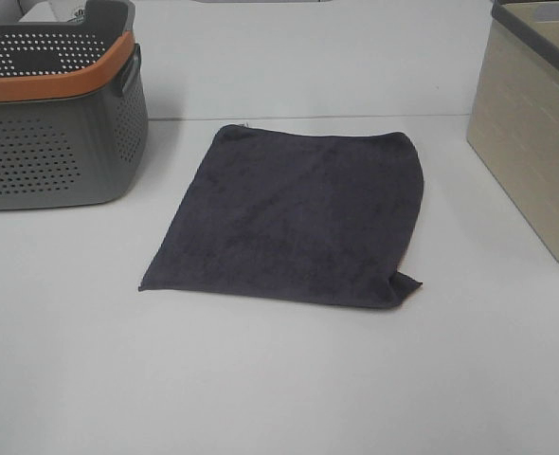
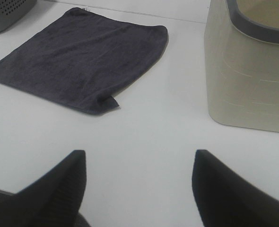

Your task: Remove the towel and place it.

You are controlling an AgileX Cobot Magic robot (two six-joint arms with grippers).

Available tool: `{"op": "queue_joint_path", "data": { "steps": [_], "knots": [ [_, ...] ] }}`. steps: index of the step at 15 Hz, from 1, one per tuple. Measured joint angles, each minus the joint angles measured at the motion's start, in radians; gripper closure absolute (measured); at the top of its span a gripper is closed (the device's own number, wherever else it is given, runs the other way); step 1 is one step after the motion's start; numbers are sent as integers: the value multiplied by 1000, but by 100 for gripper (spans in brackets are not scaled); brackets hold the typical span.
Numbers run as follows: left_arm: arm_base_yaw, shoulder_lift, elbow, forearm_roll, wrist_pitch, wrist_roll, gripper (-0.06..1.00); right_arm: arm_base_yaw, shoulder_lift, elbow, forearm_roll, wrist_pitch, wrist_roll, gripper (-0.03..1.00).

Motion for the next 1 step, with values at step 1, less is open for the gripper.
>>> {"op": "queue_joint_path", "data": {
  "steps": [1],
  "knots": [
    [0, 0, 0, 0, 0, 0, 15, 0, 0, 0, 0, 0, 0, 32]
  ]
}}
